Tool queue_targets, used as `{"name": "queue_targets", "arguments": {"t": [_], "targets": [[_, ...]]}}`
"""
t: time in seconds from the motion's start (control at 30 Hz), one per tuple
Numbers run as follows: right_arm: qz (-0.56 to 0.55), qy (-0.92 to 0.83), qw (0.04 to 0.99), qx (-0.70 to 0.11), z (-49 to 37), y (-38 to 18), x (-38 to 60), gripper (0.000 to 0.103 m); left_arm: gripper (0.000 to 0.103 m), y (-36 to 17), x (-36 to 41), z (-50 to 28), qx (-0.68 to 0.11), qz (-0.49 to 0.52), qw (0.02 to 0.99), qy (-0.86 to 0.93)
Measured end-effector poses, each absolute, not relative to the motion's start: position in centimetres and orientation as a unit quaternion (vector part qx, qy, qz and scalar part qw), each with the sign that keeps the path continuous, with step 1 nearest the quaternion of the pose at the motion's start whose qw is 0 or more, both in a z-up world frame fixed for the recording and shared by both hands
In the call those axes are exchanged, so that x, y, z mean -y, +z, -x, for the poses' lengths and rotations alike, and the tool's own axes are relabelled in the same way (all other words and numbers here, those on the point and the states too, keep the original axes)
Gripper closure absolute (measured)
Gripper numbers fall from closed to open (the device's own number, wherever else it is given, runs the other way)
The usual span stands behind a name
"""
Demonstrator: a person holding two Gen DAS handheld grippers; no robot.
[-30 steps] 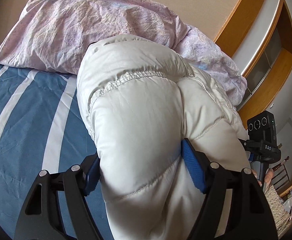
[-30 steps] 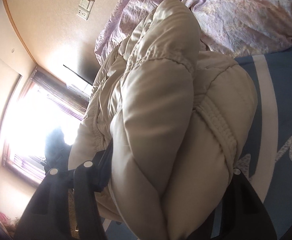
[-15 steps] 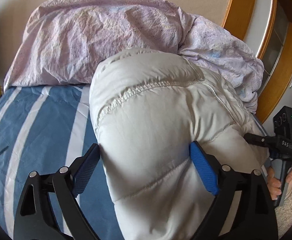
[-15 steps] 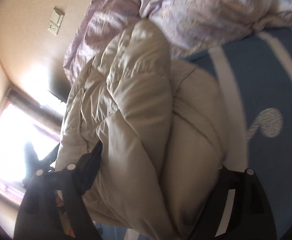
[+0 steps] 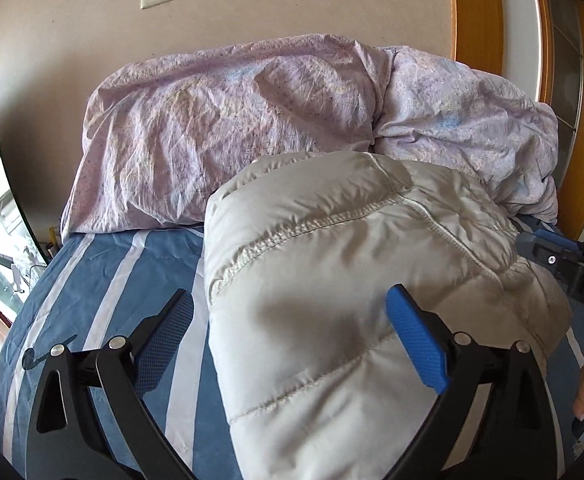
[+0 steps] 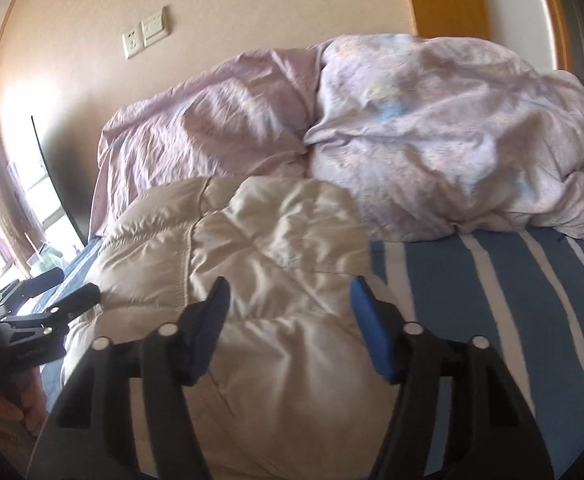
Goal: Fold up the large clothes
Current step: 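Lower the jacket bundle onto the striped sheet with both grippers, then press the jacket bundle flat on the sheet with both grippers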
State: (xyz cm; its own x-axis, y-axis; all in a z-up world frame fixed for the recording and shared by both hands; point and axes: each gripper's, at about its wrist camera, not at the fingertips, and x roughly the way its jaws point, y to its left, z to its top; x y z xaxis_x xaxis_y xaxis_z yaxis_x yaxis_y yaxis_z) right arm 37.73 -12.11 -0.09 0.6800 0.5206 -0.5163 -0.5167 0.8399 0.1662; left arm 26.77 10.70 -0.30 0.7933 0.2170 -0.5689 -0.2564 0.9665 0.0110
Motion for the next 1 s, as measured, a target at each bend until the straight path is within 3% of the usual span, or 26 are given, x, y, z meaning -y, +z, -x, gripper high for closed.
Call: {"name": "queue_targets", "arguments": {"t": [0.47,1.0], "targets": [[0.029,0.243,0.928,-0.281,-39.5,-1.3,9.7,0.047,0.001,-1.2,-9.6,-29.5,-0.295,0.038,0.948,0.117],[0.017,0.233,0.917,-0.324,-43.8,-5.7,9.2,0.033,0.001,-3.5,-9.0,-32.3,-0.296,0.031,0.946,0.128]]}}
